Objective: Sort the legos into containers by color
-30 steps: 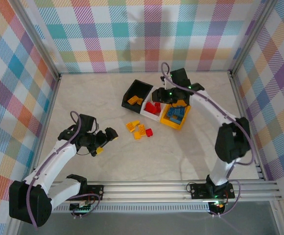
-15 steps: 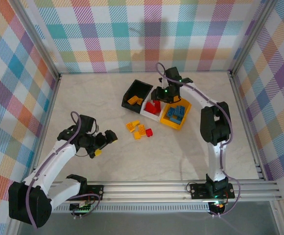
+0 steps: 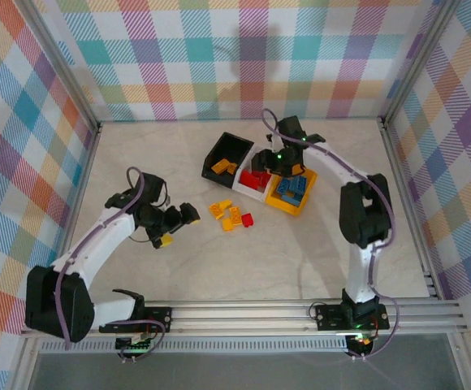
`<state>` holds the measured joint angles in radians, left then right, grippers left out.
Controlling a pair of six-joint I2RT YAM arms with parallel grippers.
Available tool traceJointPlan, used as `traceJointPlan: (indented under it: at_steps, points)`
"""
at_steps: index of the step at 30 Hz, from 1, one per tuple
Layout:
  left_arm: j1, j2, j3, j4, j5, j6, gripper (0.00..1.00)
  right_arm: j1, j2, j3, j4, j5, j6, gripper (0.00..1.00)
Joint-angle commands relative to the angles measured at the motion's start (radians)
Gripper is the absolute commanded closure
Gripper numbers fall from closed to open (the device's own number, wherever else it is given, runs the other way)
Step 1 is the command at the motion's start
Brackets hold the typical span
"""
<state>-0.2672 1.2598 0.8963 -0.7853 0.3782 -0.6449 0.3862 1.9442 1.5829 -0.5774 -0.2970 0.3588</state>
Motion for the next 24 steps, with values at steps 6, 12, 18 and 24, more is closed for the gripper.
traceJointPlan:
  at_steps: [6,12,18,24]
  points:
    - [-0.093,0.304,0.221,0.024,-0.046,0.006,0.01,0.012,-0.41,-0.366,0.048,-0.03,0.002,0.38]
    - [-0.145,0.549,0.418,-0.012,-0.057,0.028,0.08,0.016,-0.62,-0.537,0.044,-0.031,0.039,0.39]
    - [-0.157,0.698,0.546,-0.067,-0.099,0.022,0.16,0.016,-0.721,-0.604,0.02,-0.008,0.031,0.39]
    - [-0.177,0.768,0.607,-0.096,-0.115,0.018,0.18,0.016,-0.76,-0.639,0.011,-0.004,0.017,0.39]
